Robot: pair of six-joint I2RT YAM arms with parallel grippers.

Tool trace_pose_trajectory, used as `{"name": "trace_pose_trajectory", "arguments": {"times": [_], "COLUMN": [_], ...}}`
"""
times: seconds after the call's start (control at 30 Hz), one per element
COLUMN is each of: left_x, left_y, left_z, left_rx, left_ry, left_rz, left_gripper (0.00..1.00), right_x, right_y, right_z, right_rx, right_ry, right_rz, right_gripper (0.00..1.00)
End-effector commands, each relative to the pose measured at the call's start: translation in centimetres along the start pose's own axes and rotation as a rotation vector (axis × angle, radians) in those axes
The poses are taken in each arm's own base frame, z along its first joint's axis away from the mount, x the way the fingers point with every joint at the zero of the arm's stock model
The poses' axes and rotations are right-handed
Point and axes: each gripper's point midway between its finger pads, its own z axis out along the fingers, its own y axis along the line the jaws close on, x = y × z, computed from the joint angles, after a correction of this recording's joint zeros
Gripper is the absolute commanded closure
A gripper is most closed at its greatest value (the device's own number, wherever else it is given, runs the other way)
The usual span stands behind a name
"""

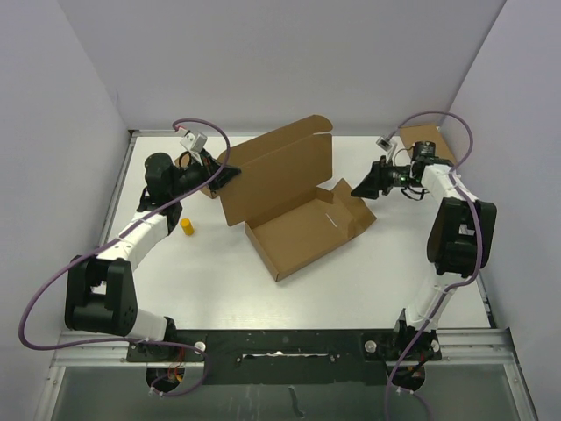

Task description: Fold the paper box

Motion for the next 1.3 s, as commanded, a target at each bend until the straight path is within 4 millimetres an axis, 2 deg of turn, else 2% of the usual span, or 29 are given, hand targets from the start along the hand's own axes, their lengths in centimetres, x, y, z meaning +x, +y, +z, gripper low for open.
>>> {"name": "trace_pose_trajectory", "arguments": {"times": [0.0, 0.1, 0.17, 0.23, 0.3, 0.4, 0.6, 0.9, 1.07, 1.27], "left_x": [-1.3, -1.3, -1.3, -1.4, -1.4, -1.4, -1.4, -1.2, -1.3, -1.3], "left_y": [-0.6, -0.7, -0.7, -0.7, -0.8, -0.8, -0.8, -0.7, -0.8, -0.7], "left_z": [0.2, 0.2, 0.2, 0.2, 0.2, 0.2, 0.2, 0.2, 0.2, 0.2], "left_rx": [0.036, 0.037, 0.038, 0.041, 0.041, 0.042, 0.042, 0.041, 0.042, 0.042], "left_ry": [-0.032, -0.032, -0.031, -0.032, -0.033, -0.032, -0.031, -0.029, -0.031, -0.031], "left_rz": [0.047, 0.048, 0.048, 0.048, 0.049, 0.049, 0.048, 0.045, 0.047, 0.046], "left_gripper": [1.00, 1.00, 1.00, 1.00, 1.00, 1.00, 1.00, 1.00, 1.00, 1.00], "right_x": [-3.1, -2.1, -0.5, 1.5, 3.2, 5.0, 7.1, 7.3, 6.4, 4.9], "right_y": [-0.8, -4.0, -6.7, -8.9, -10.2, -11.0, -10.0, -6.0, -4.3, -2.5], "right_z": [-2.3, -3.4, -3.7, -3.8, -3.6, -2.9, -0.6, 2.2, 3.2, 3.2], "right_rx": [0.032, 0.167, 0.286, 0.363, 0.385, 0.374, 0.272, 0.062, 0.001, -0.051], "right_ry": [-0.084, -0.061, -0.012, 0.045, 0.094, 0.136, 0.179, 0.180, 0.168, 0.123], "right_rz": [-0.036, 0.020, 0.052, 0.086, 0.123, 0.158, 0.196, 0.205, 0.196, 0.197], "right_gripper": [0.36, 0.57, 0.77, 0.88, 0.94, 0.96, 0.96, 0.96, 0.94, 0.87]}}
